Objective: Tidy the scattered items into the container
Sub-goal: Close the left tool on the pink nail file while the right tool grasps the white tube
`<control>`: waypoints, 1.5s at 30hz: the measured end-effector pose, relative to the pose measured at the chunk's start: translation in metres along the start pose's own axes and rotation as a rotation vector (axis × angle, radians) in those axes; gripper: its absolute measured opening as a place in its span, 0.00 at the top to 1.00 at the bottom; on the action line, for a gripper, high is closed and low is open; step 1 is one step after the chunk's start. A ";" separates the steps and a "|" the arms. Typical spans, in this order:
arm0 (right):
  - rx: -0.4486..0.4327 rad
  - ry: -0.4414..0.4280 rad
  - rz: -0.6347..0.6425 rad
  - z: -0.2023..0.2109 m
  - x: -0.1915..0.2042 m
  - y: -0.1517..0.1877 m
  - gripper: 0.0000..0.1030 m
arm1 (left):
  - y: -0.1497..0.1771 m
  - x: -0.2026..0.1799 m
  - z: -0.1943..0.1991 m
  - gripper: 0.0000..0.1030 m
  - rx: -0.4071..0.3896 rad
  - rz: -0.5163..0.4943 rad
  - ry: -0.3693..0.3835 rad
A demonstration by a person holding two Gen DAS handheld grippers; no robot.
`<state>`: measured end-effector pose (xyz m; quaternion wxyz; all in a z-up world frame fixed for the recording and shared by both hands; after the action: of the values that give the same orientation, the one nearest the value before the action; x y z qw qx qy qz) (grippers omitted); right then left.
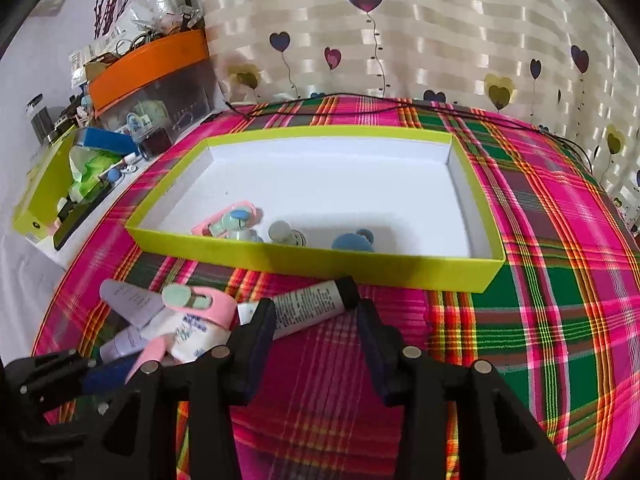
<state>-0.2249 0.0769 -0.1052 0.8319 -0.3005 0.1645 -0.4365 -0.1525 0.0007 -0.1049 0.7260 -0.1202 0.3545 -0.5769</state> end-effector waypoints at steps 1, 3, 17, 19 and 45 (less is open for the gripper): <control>0.011 0.017 0.010 0.001 -0.004 0.003 0.55 | 0.000 0.000 0.000 0.83 -0.002 0.001 0.000; 0.034 0.062 0.034 0.002 -0.013 0.011 0.59 | 0.000 0.000 0.001 0.83 -0.006 0.000 -0.001; -0.074 -0.060 -0.057 0.011 -0.008 -0.013 0.63 | -0.001 -0.002 0.002 0.83 -0.015 -0.007 0.004; -0.062 -0.074 -0.050 0.004 -0.008 -0.014 0.63 | -0.001 -0.002 0.002 0.83 -0.014 -0.006 0.008; -0.001 -0.151 0.255 -0.002 0.034 0.008 0.71 | 0.000 -0.003 0.003 0.83 -0.016 -0.010 0.018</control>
<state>-0.2020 0.0517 -0.1121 0.8905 -0.3095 0.1382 -0.3035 -0.1511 0.0027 -0.1015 0.7190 -0.1226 0.3647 -0.5788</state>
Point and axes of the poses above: each gripper's, at about its wrist camera, not at the fingertips, and z roughly against the way its jaws point, x to its left, y to its underside, the point moved 10 cm from there along -z, roughly the way its jaws point, and after that the axes turned 11 degrees about z, right-handed, at the moved point
